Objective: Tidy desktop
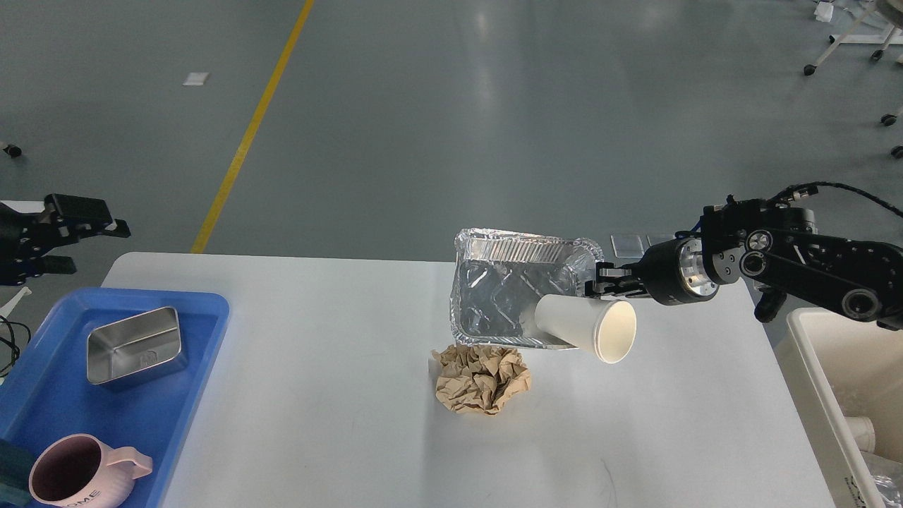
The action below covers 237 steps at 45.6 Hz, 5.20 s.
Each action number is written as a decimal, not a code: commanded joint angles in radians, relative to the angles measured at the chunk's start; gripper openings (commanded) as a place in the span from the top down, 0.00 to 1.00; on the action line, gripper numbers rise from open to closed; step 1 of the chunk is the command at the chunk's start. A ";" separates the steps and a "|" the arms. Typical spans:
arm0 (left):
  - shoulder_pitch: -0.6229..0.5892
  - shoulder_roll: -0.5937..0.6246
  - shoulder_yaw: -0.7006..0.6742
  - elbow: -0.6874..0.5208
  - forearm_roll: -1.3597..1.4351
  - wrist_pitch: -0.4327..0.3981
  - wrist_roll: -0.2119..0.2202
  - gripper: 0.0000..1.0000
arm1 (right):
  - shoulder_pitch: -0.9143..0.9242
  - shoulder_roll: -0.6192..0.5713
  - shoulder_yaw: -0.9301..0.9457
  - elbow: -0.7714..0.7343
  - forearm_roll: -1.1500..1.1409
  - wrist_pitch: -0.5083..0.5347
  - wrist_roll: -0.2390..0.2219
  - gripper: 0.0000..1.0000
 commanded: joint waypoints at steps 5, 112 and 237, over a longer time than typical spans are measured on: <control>-0.033 -0.226 0.031 0.053 0.101 0.019 0.043 0.02 | -0.009 -0.009 0.001 0.000 0.000 -0.001 0.002 1.00; -0.079 -0.940 0.442 0.393 -0.071 0.415 0.043 0.37 | -0.029 -0.084 0.010 0.011 0.001 -0.007 0.002 1.00; -0.394 -0.104 -0.061 -0.019 -0.088 -0.013 -0.063 1.00 | -0.034 -0.090 0.020 0.008 0.001 -0.010 -0.002 1.00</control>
